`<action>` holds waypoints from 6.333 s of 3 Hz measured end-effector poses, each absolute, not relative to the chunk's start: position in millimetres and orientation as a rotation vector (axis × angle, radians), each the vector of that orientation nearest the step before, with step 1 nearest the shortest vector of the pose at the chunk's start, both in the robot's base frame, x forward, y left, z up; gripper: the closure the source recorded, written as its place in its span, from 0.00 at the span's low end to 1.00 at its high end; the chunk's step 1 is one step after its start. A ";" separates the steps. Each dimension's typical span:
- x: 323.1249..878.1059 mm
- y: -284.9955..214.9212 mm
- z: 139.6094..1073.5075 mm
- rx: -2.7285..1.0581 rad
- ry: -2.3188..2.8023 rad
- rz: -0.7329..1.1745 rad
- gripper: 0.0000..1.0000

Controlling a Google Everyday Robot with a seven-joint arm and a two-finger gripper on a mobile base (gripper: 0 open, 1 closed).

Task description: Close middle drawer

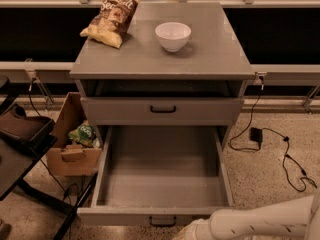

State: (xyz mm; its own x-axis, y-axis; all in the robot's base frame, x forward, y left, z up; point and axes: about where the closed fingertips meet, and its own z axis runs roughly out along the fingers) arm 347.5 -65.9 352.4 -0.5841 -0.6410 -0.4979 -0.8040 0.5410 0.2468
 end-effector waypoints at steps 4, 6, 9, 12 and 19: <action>423.0 -119.9 348.7 -1.192 2.441 0.421 1.00; 463.2 -134.4 357.7 -1.192 2.427 0.373 1.00; 581.7 -148.6 400.0 -1.207 2.351 0.304 1.00; 611.4 -157.2 378.1 -1.233 2.301 0.335 1.00; 664.8 -191.5 374.3 -1.301 2.244 0.279 0.51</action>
Offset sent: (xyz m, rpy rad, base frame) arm 0.0994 -0.0772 0.0042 -0.2070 -0.1466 -0.0324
